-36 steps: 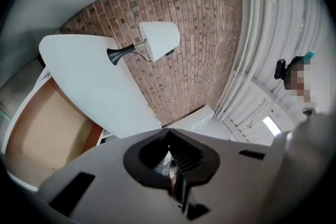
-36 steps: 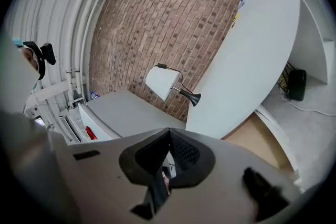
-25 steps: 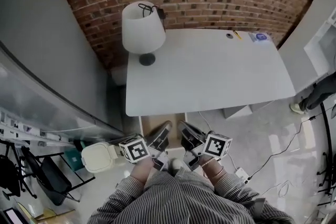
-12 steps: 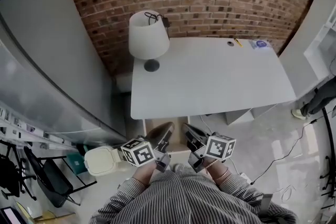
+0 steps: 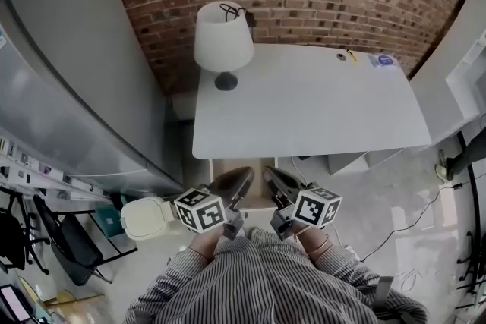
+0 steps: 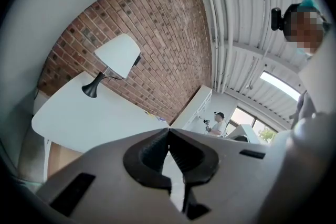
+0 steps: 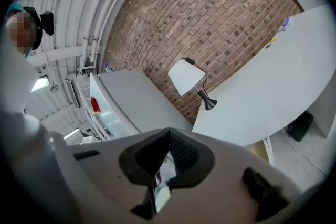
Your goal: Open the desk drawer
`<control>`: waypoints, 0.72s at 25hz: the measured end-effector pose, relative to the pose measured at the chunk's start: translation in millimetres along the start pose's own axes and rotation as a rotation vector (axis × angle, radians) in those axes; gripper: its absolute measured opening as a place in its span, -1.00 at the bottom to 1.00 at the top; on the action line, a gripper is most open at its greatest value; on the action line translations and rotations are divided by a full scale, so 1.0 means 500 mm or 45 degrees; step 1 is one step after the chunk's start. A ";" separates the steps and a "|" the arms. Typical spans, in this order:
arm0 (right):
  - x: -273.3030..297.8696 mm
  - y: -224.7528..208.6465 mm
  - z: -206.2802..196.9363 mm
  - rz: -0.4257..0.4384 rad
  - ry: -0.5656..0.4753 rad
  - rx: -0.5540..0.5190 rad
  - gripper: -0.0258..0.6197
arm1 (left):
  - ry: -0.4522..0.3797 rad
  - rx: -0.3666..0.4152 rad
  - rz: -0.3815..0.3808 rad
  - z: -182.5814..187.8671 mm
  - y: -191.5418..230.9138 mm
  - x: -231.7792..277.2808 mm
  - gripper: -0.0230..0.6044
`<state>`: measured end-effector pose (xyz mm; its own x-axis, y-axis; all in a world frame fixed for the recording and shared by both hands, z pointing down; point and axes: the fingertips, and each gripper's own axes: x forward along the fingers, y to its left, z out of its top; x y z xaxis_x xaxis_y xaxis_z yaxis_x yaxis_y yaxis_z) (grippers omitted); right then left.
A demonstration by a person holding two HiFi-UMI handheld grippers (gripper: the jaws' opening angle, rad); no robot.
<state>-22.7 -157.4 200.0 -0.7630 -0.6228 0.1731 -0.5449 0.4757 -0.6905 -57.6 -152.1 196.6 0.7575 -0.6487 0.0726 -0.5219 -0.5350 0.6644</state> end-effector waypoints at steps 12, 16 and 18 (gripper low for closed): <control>0.020 0.013 -0.013 0.000 0.041 -0.078 -0.87 | 0.002 0.026 0.041 0.008 0.017 -0.012 -0.89; 0.023 0.023 -0.019 0.004 0.065 -0.143 -0.87 | 0.024 0.009 0.065 0.004 0.024 -0.016 -0.89; 0.027 0.026 -0.018 0.008 0.074 -0.160 -0.87 | 0.032 0.013 0.067 0.006 0.025 -0.015 -0.89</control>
<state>-43.1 -153.8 199.7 -0.7834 -0.5841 0.2121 -0.5765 0.5558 -0.5989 -71.0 -155.2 202.3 0.7382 -0.6627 0.1261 -0.5653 -0.5057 0.6517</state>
